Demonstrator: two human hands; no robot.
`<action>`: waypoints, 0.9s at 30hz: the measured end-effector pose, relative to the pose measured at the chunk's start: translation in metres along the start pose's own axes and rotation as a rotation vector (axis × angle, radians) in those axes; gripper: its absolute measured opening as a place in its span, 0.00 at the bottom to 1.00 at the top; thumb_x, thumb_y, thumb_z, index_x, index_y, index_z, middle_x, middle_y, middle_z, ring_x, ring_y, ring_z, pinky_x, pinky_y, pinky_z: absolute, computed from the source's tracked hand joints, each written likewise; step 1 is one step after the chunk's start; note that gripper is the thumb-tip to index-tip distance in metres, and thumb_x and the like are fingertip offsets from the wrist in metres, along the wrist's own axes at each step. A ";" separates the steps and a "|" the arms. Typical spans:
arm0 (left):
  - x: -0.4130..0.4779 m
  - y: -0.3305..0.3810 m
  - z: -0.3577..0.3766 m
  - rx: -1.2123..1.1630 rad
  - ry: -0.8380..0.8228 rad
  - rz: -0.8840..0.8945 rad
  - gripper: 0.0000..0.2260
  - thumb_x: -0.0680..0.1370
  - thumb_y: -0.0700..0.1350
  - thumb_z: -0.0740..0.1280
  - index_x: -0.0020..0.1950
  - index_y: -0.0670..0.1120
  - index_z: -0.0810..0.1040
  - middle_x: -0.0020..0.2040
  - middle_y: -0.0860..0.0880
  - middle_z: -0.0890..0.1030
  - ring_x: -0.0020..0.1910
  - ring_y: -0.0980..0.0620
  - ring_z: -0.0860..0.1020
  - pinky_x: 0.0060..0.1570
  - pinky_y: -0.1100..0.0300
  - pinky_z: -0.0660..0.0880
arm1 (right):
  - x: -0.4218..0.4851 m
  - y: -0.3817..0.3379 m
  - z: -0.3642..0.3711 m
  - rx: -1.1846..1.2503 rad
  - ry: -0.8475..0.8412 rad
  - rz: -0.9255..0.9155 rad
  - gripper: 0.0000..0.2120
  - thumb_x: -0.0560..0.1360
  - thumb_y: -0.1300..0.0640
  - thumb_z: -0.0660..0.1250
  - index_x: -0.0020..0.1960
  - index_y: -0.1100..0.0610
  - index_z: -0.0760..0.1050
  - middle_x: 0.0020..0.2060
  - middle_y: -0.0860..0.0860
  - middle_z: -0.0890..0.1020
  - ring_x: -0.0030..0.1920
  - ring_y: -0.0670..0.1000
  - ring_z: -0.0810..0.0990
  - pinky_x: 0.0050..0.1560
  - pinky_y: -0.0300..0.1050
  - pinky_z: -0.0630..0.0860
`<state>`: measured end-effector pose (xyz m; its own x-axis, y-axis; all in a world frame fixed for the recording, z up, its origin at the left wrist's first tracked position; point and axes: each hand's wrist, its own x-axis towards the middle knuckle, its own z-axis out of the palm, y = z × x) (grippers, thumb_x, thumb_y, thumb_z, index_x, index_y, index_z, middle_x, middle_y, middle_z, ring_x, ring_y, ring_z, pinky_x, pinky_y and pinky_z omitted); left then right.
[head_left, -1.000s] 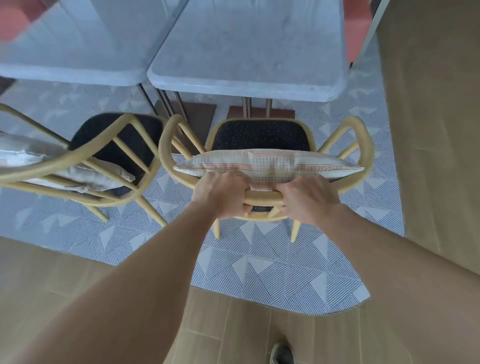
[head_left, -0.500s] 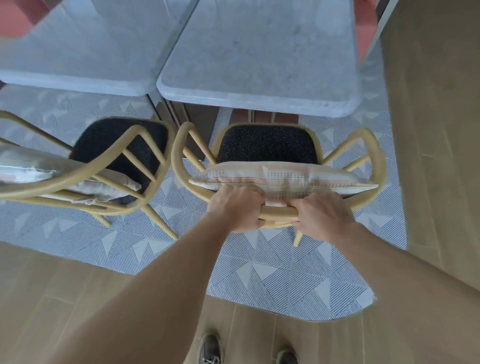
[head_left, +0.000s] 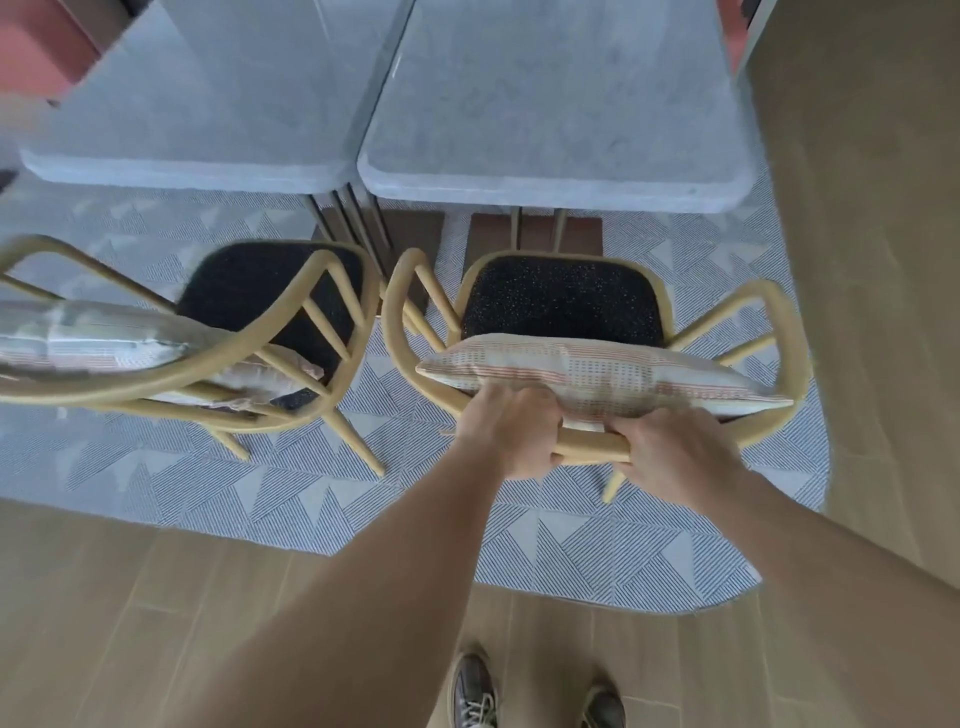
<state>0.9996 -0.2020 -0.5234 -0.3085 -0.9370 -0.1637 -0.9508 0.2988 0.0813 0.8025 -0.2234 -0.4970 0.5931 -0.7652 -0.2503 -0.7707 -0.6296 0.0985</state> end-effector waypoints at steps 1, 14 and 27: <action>0.000 0.000 0.000 -0.007 0.003 -0.002 0.13 0.76 0.58 0.72 0.54 0.50 0.85 0.53 0.53 0.84 0.55 0.49 0.82 0.51 0.54 0.76 | 0.000 0.000 0.000 -0.003 0.003 -0.005 0.11 0.79 0.43 0.69 0.59 0.43 0.81 0.45 0.48 0.89 0.48 0.55 0.88 0.47 0.51 0.82; -0.034 -0.042 0.006 0.024 -0.051 -0.071 0.15 0.78 0.59 0.69 0.57 0.50 0.84 0.59 0.52 0.84 0.59 0.47 0.82 0.57 0.49 0.78 | 0.016 -0.051 -0.012 -0.001 0.053 -0.069 0.10 0.79 0.47 0.70 0.59 0.46 0.83 0.39 0.49 0.87 0.41 0.55 0.86 0.44 0.50 0.79; -0.042 -0.074 0.002 0.085 -0.031 -0.038 0.16 0.79 0.61 0.68 0.56 0.50 0.83 0.55 0.53 0.82 0.54 0.48 0.82 0.44 0.54 0.76 | 0.038 -0.071 -0.024 0.035 -0.006 -0.058 0.11 0.81 0.47 0.68 0.60 0.50 0.81 0.44 0.54 0.86 0.47 0.59 0.85 0.49 0.53 0.80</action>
<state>1.0828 -0.1844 -0.5248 -0.2713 -0.9424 -0.1955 -0.9604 0.2785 -0.0094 0.8852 -0.2110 -0.4908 0.6357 -0.7266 -0.2606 -0.7428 -0.6677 0.0498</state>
